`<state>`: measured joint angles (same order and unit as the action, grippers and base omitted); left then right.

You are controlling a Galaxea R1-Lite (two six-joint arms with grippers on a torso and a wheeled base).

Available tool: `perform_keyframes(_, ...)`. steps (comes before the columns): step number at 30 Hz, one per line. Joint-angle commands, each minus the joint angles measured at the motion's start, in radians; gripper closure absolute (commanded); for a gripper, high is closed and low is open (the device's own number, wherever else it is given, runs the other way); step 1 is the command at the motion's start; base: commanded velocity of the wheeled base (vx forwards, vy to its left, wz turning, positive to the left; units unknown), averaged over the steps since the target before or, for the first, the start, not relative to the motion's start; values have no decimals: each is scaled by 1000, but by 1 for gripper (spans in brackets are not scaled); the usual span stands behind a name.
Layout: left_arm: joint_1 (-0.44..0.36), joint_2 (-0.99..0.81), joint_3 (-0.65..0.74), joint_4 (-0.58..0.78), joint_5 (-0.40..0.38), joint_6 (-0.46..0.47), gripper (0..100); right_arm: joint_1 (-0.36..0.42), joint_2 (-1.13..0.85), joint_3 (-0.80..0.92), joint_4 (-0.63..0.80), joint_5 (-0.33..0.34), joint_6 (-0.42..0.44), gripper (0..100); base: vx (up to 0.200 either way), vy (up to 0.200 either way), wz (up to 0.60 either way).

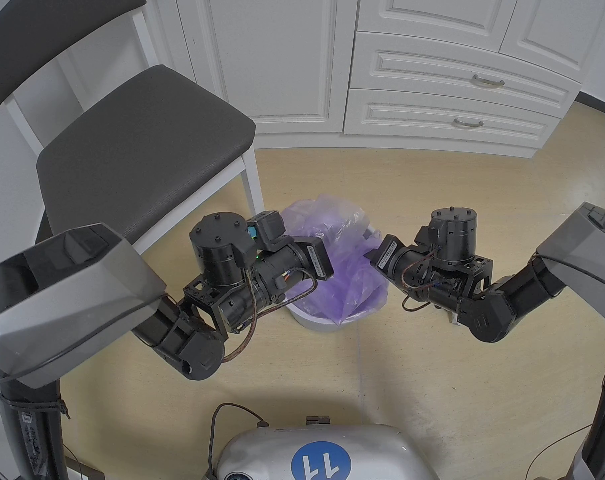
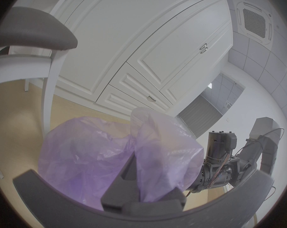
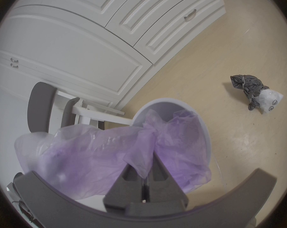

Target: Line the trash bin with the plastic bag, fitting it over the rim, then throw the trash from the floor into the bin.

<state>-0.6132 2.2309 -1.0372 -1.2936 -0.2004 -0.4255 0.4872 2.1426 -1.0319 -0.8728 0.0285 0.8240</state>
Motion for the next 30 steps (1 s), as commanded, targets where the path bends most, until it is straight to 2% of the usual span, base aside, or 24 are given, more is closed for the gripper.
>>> perform_keyframes(1, 1, 64, -20, -7, -2, -1, 100, -22, 54, -5, -11, 2, 1, 100, 0, 0, 0)
perform_keyframes(6, 1, 64, -30, -27, -1, -32, 100, -41, 42, -11, -12, 4, 4, 100, 0, 0, 0)
perform_keyframes(8, 4, 64, -76, -49, 7, -67, 100, -41, 59, -31, -57, -1, 14, 100, 0, 0, 0)
perform_keyframes(11, 24, 55, -115, -42, 9, -71, 100, -26, 94, -68, -121, -9, 40, 100, 0, 0, 0)
perform_keyframes(16, 53, 32, -104, -47, 4, -76, 100, 4, 123, -94, -127, -9, 44, 100, 0, 0, 0)
perform_keyframes(26, 13, 72, -60, -56, 7, -93, 100, -4, 128, -57, -127, -13, 43, 100, 0, 0, 0)
perform_keyframes(30, -11, 75, -37, -84, 7, -94, 100, -35, 36, -8, -115, 8, 27, 100, 0, 0, 0)
